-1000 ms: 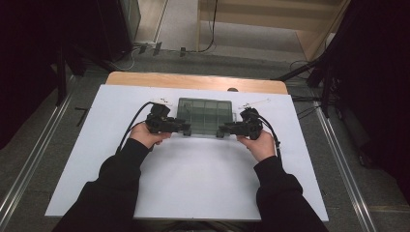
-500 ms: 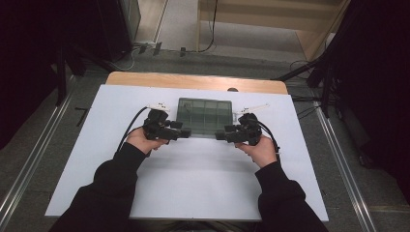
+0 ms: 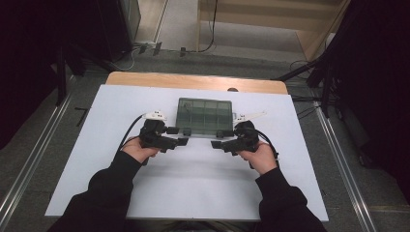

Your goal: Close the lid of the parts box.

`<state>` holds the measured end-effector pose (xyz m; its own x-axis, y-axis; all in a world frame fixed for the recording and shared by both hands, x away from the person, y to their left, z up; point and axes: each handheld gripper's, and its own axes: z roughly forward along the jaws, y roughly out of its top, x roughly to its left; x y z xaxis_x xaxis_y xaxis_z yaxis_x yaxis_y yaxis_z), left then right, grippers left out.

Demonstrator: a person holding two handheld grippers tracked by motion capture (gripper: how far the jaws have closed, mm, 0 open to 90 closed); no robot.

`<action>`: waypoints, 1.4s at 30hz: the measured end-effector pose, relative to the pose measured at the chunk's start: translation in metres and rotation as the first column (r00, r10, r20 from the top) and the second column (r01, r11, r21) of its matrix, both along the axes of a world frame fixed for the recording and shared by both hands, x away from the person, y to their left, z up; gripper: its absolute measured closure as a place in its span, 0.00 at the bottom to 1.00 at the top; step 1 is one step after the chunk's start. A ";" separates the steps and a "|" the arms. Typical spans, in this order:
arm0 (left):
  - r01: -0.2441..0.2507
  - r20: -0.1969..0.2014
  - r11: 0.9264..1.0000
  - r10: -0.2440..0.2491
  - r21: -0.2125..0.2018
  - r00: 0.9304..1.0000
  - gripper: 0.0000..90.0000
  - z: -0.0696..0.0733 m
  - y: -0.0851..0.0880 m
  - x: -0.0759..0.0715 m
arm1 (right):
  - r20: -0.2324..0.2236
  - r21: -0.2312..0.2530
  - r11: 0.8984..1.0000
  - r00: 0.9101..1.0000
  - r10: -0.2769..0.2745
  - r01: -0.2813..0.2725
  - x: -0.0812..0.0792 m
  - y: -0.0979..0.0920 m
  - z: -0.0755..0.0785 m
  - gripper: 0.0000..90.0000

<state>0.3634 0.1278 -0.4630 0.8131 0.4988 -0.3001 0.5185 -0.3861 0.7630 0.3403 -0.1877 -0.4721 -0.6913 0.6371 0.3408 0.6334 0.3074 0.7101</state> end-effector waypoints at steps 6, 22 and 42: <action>-0.001 0.001 1.000 0.001 0.011 1.000 0.37 -0.006 0.003 -0.011 | 0.001 -0.005 1.000 1.000 0.014 -0.014 -0.010 0.004 -0.003 0.26; 0.007 0.059 0.998 -0.011 0.067 0.998 0.37 -0.015 0.021 -0.038 | 0.002 -0.023 0.999 0.999 0.047 -0.047 -0.031 0.001 -0.008 0.25; 0.015 0.020 0.997 -0.017 0.077 1.000 0.36 -0.022 0.052 -0.060 | -0.006 -0.038 0.999 1.000 0.024 -0.024 -0.060 -0.028 -0.017 0.25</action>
<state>0.3036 0.1801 -0.4852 0.8268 0.5065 -0.2446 0.4962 -0.4520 0.7413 0.2802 -0.2155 -0.4889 -0.7049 0.6327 0.3207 0.6294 0.3495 0.6940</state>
